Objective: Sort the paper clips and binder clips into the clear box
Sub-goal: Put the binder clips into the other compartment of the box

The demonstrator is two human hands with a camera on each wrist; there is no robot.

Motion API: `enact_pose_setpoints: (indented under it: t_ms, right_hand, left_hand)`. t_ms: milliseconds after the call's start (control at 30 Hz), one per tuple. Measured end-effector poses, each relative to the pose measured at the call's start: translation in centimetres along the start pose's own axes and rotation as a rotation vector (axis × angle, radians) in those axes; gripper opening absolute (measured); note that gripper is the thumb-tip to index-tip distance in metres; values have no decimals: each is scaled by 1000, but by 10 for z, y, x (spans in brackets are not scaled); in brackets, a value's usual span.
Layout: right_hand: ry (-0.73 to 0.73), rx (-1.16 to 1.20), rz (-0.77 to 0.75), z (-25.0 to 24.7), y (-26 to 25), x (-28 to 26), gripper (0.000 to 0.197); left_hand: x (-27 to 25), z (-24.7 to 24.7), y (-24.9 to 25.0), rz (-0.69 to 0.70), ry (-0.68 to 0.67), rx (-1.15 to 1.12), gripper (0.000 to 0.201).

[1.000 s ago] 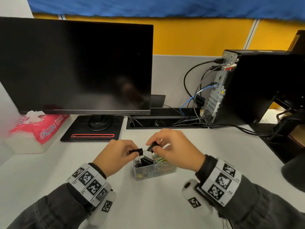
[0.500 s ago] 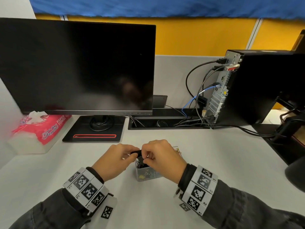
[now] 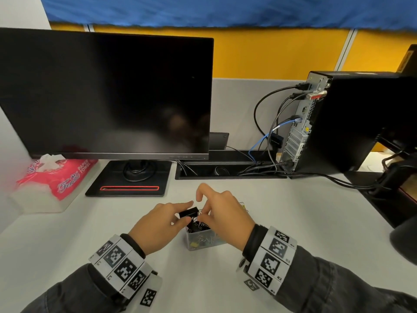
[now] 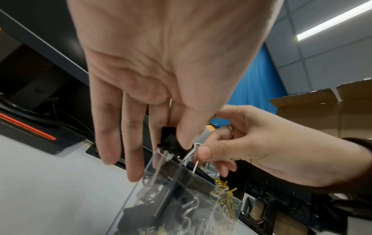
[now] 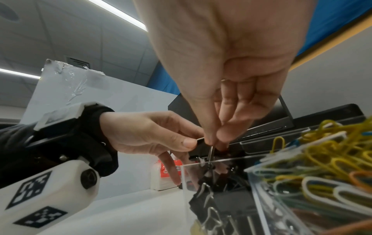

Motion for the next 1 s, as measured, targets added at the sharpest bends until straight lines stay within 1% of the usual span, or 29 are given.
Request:
enact_pose_setpoints:
  t_ms: [100, 133, 233, 300, 367, 400, 467, 500, 533, 567, 633, 667, 700, 767, 800, 833, 867, 933, 1000]
  right_hand:
    - [34, -98, 3, -4, 1, 3, 7]
    - [31, -138, -6, -5, 2, 4, 8]
    - [8, -245, -27, -10, 4, 6, 22]
    - [14, -249, -45, -19, 4, 3, 31]
    - [51, -230, -54, -33, 4, -3, 39]
    - [72, -222, -45, -43, 6, -7, 39]
    - [70, -215, -9, -64, 14, -20, 34]
    - [22, -241, 29, -74, 20, -29, 30]
    - [-69, -291, 95, -82, 29, -40, 26]
    - [-190, -351, 191, -88, 38, -53, 27]
    - [-432, -438, 399, -93, 56, -82, 37]
    - [-513, -440, 480, -94, 64, -95, 42]
    - [-565, -422, 544, -93, 71, -106, 46]
    - [-612, -374, 617, -89, 84, -123, 53]
    - [-618, -349, 634, -86, 89, -130, 53]
    - [-608, -326, 639, -82, 94, -135, 49]
    - [-584, -303, 629, -79, 98, -140, 42]
    - [-514, -272, 576, -75, 103, -143, 26]
    - [-480, -249, 542, -73, 105, -143, 21]
  left_hand:
    - [0, 3, 2, 15, -27, -1, 48]
    - [0, 3, 2, 23, -37, -11, 50]
    - [-1, 5, 5, 25, -48, -21, 60]
    - [-1, 6, 6, 38, -41, -13, 64]
    - [1, 6, 9, 62, -19, -12, 62]
    - [2, 6, 10, 81, 2, -23, 57]
    - [6, 5, 13, 127, 53, -39, 42]
    - [8, 5, 13, 144, 78, -26, 33]
    - [9, 4, 14, 155, 101, -6, 24]
    - [10, 4, 14, 160, 121, 7, 16]
    - [12, 3, 16, 161, 159, -17, 5]
    - [13, 3, 17, 162, 168, -34, 3]
    - [14, 3, 18, 159, 164, -42, 6]
    - [15, 6, 20, 153, 134, -49, 14]
    - [16, 8, 21, 155, 121, -49, 16]
    - [17, 9, 22, 159, 113, -41, 18]
    - [17, 11, 23, 164, 109, -26, 20]
    - [18, 12, 24, 160, 101, 5, 21]
    - [18, 13, 22, 145, 85, 12, 23]
Point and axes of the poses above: each hand's wrist, its own x-axis towards the middle knuckle, its own z-axis out of the palm, y = z × x, the point moved 2 cm from there along x, towards the middle knuckle, and after that the axes turned 13 degrees about x, right-handed, at the moved point
